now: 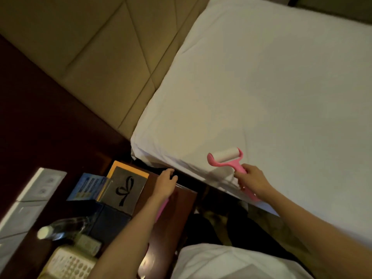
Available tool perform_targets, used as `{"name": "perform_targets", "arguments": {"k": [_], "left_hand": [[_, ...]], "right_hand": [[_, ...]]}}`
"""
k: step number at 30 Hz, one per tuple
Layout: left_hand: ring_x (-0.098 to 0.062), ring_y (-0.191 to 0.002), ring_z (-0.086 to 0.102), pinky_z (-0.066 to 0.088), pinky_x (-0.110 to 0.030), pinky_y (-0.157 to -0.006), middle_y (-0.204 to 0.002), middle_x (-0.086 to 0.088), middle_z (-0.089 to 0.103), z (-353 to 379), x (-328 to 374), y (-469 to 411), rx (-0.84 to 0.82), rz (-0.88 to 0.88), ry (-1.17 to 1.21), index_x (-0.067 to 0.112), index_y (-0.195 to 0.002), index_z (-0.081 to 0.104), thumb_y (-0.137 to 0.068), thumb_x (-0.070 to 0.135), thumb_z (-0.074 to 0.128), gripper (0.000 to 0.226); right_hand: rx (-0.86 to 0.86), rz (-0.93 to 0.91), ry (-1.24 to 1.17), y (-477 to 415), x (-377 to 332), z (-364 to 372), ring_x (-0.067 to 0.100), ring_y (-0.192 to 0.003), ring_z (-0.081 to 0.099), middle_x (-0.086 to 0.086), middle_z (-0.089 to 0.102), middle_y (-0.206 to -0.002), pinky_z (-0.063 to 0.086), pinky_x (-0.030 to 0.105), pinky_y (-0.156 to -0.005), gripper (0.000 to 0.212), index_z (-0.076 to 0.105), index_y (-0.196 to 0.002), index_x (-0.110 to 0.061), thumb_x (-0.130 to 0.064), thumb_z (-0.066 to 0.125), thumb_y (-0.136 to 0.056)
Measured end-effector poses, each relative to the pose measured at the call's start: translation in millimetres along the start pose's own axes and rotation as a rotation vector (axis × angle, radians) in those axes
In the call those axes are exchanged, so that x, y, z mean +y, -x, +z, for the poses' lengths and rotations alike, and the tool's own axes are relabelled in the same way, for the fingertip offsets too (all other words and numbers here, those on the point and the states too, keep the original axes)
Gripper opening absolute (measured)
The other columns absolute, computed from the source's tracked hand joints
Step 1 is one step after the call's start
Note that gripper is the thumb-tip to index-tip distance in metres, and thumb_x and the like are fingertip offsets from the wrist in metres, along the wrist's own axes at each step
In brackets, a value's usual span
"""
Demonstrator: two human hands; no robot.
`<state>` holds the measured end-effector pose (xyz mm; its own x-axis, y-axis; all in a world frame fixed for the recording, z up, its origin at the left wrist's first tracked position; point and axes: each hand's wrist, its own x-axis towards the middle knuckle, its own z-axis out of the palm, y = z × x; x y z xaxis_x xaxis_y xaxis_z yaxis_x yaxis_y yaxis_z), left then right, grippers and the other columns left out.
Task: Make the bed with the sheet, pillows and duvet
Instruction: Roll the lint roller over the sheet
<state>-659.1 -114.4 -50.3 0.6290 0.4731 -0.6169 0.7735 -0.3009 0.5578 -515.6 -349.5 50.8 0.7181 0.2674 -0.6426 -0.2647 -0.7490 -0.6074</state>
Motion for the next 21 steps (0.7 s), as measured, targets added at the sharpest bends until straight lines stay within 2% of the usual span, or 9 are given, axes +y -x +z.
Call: {"name": "perform_targets", "arguments": {"k": [4,8,13,16,19,21], "left_hand": [[-0.020,-0.106,0.054,0.037,-0.023,-0.083,-0.120,-0.011,0.060,22,55,-3,-0.077,0.046,0.103,0.005,-0.120,0.058,-0.097,0.019,0.051,0.028],[-0.018,-0.099,0.052,0.039,-0.024,-0.083,-0.114,-0.009,0.059,56,114,-3,-0.128,0.092,0.096,0.008,-0.120,0.058,-0.097,0.018,0.050,0.027],[-0.018,-0.101,0.053,0.040,-0.026,-0.084,-0.117,-0.006,0.057,105,178,-4,-0.175,0.106,0.029,0.013,-0.123,0.056,-0.097,0.023,0.049,0.029],[-0.016,-0.101,0.049,0.038,-0.024,-0.084,-0.118,-0.006,0.056,133,208,-1,-0.196,0.124,-0.005,0.011,-0.126,0.054,-0.098,0.022,0.048,0.031],[-0.016,-0.101,0.049,0.037,-0.024,-0.083,-0.121,-0.008,0.055,157,229,0,-0.211,0.132,-0.023,0.010,-0.127,0.052,-0.099,0.024,0.046,0.032],[-0.017,-0.100,0.050,0.036,-0.024,-0.081,-0.122,-0.010,0.056,170,238,-1,-0.211,0.135,-0.046,0.009,-0.128,0.051,-0.099,0.024,0.045,0.033]], "right_hand": [[-0.009,0.046,-0.089,-10,28,-44,0.019,-0.044,0.050,0.011,0.058,-0.063,0.042,0.024,-0.042,0.015,0.060,-0.089,-0.006,-0.018,0.051,-0.092],[-0.009,0.089,-0.088,-17,63,-91,0.018,-0.045,0.052,0.010,0.061,-0.064,0.043,0.024,-0.043,0.016,0.061,-0.088,-0.008,-0.020,0.051,-0.091],[0.017,0.179,-0.142,-18,106,-149,0.014,-0.040,0.047,0.005,0.057,-0.059,0.038,0.021,-0.040,0.006,0.061,-0.084,-0.008,-0.007,0.055,-0.083],[-0.018,0.215,-0.122,-21,129,-179,0.014,-0.044,0.044,0.005,0.055,-0.064,0.035,0.021,-0.039,0.018,0.059,-0.095,-0.003,0.000,0.054,-0.078],[-0.032,0.237,-0.134,-27,150,-199,0.015,-0.047,0.044,0.006,0.056,-0.069,0.035,0.021,-0.040,0.026,0.059,-0.106,-0.002,-0.005,0.051,-0.081],[-0.024,0.247,-0.177,-30,162,-208,0.014,-0.046,0.043,0.008,0.056,-0.074,0.036,0.020,-0.040,0.030,0.054,-0.114,-0.008,-0.009,0.048,-0.085]]}}
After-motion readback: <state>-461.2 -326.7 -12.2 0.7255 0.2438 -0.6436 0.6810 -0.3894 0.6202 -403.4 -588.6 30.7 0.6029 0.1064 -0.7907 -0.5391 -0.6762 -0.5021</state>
